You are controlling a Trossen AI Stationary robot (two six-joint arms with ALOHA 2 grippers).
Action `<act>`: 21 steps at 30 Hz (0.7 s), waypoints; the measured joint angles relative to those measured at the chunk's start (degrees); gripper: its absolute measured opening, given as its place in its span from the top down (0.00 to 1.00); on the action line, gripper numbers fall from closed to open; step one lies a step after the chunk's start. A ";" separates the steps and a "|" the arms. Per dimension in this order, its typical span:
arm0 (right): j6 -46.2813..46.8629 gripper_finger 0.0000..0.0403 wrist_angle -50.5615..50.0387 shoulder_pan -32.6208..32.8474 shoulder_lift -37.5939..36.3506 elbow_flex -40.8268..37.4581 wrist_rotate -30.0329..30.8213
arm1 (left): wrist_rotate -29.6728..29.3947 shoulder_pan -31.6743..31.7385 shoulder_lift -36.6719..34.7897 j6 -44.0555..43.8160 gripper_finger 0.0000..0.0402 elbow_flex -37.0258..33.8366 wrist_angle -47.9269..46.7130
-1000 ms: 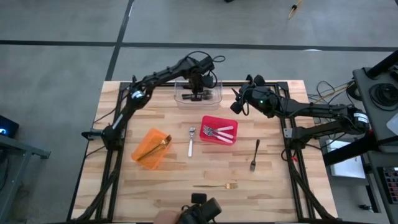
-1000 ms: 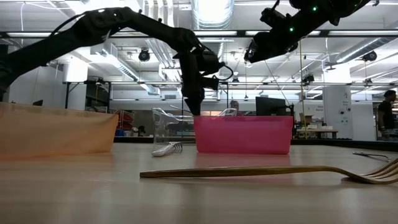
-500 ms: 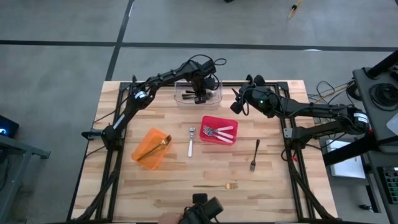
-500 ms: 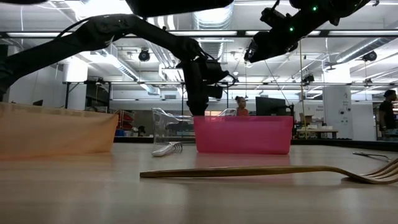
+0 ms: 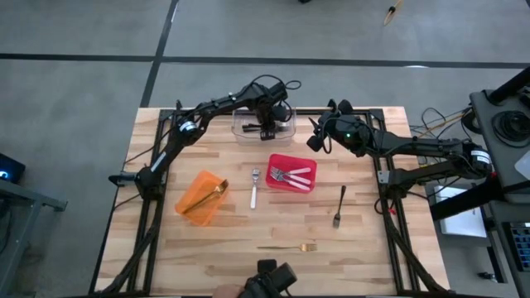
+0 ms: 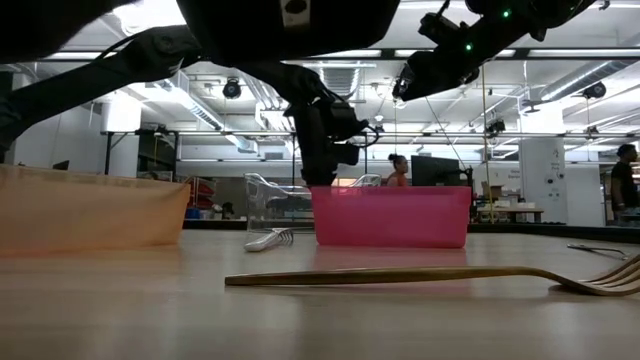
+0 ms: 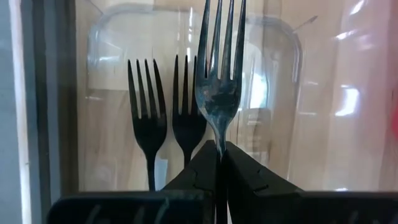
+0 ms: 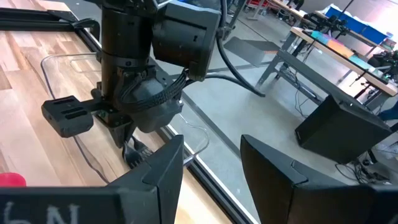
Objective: Sort silverware by color (type)
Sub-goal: Put the black fork into the transparent bin
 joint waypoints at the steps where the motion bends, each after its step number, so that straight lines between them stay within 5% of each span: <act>1: 0.01 0.63 -0.04 0.00 0.00 0.00 0.00 | 0.00 0.00 0.00 -0.02 1.00 -0.16 -0.04; 21: 0.79 0.63 -0.78 0.00 -0.02 -0.02 0.00 | 4.00 0.02 0.00 -0.85 1.00 -5.47 3.61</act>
